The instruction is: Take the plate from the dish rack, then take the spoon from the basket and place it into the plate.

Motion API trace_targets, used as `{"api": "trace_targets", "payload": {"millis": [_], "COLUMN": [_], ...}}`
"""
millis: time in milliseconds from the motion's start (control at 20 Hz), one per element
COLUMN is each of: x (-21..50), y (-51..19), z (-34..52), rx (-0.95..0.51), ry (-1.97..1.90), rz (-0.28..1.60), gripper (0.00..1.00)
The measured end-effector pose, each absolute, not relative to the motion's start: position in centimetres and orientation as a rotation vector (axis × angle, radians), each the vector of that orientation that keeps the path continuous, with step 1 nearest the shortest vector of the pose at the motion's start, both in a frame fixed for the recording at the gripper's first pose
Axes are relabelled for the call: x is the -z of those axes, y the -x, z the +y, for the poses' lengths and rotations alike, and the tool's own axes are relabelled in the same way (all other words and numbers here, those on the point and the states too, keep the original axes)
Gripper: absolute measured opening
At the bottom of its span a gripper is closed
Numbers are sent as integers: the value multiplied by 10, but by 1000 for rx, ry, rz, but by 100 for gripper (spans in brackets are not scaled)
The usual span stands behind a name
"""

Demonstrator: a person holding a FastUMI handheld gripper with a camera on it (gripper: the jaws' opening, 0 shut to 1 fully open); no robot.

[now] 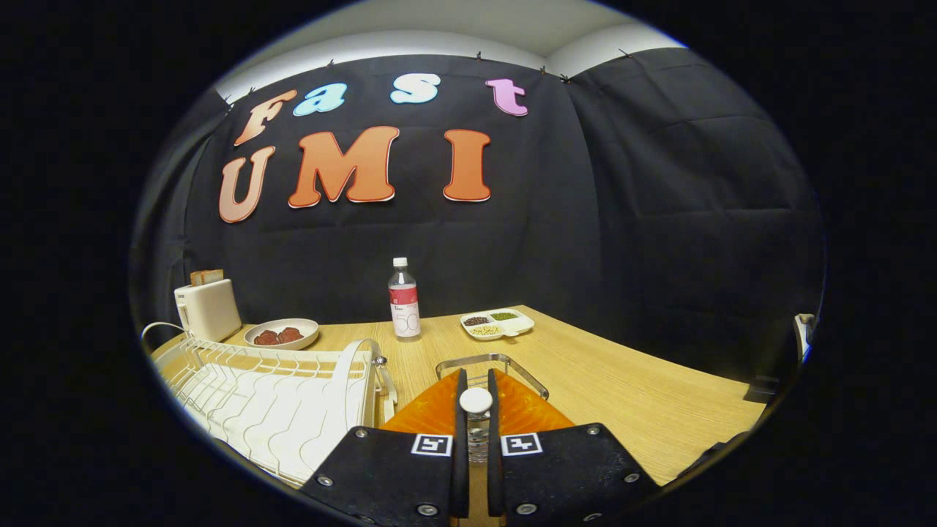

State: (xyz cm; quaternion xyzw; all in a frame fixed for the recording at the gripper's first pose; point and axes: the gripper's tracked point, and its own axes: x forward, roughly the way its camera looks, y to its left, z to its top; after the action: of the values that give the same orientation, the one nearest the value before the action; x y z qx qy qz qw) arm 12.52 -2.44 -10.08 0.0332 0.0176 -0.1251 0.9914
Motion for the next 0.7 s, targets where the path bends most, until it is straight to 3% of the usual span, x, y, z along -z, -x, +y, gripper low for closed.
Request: {"api": "trace_targets", "payload": {"millis": [100, 700], "x": [97, 42], "y": [-127, -110], "z": [-24, -33], "rx": [242, 238], "ry": [-83, -48], "rz": [33, -79], "gripper": [5, 5]}}
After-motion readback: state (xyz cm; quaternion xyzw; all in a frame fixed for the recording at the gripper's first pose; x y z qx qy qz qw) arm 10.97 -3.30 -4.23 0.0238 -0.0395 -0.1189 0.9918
